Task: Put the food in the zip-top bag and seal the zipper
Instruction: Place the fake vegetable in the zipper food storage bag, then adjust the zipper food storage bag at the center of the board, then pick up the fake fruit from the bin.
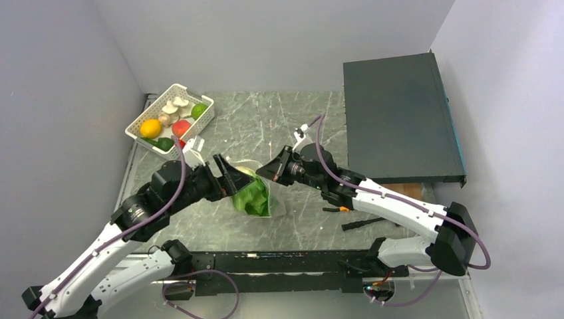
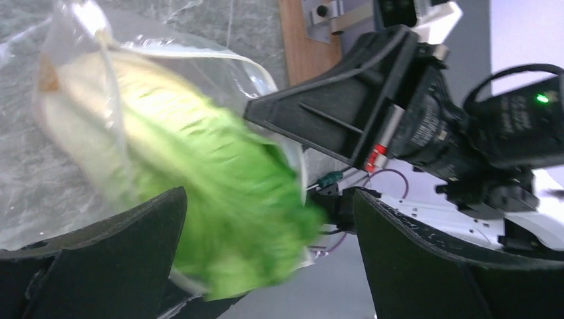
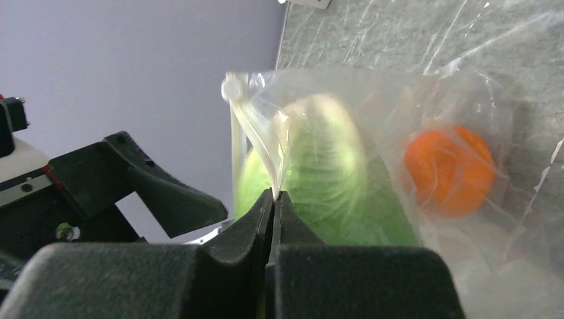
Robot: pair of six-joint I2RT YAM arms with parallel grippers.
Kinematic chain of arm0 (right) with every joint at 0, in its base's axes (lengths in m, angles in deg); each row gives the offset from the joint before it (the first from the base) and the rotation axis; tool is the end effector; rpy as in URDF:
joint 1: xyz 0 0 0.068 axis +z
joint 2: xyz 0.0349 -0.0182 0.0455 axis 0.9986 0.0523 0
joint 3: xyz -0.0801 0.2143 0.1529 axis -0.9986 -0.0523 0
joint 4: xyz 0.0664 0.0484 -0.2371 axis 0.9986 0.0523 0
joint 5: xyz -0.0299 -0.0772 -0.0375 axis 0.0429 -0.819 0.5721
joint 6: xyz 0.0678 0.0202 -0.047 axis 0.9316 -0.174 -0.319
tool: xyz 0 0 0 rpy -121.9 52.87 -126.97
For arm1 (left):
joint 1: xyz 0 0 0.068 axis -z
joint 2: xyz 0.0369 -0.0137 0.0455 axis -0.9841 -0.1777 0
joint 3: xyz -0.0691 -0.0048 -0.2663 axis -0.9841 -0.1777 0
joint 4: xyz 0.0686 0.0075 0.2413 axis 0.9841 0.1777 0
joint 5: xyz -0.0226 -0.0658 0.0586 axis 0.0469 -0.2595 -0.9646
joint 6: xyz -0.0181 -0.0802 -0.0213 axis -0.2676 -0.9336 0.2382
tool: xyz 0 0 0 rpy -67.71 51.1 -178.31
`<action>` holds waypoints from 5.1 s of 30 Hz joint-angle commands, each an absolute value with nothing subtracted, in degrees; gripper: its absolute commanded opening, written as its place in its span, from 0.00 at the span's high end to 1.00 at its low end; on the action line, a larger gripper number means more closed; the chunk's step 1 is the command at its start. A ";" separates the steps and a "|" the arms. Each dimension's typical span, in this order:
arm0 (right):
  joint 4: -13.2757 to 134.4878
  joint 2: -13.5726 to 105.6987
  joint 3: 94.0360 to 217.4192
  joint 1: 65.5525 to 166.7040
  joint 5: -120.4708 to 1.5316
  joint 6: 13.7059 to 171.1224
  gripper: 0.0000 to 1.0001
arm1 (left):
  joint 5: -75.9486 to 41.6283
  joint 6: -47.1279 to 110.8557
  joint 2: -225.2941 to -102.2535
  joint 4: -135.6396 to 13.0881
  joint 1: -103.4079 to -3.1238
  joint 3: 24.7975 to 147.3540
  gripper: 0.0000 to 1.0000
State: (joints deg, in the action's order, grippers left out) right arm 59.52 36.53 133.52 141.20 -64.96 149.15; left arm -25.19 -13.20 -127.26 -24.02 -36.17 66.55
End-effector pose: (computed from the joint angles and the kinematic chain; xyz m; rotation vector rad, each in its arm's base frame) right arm 0.1837 0.2596 0.3055 0.1459 2.1457 1.3674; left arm 0.1184 -0.1133 0.3403 -0.2389 2.1160 -1.1176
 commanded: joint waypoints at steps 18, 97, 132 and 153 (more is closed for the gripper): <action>54.25 32.93 132.45 140.55 -63.59 146.50 1.00 | -27.78 -12.85 -120.91 -12.24 -35.97 63.09 0.46; 64.81 15.57 130.40 142.48 -87.52 108.91 1.00 | -9.66 -12.42 -141.56 -39.30 -37.11 61.26 1.00; 62.68 25.26 130.28 141.29 -102.29 120.48 1.00 | -21.09 4.91 -139.10 -11.17 -54.89 75.12 0.35; 58.06 27.46 127.40 141.44 -85.12 105.69 1.00 | -29.18 5.02 -155.32 -41.87 -86.93 74.80 0.29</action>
State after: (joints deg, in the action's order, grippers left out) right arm 61.57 28.75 128.34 141.35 -87.89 107.45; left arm -25.32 6.36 -152.03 -27.58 -85.52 73.52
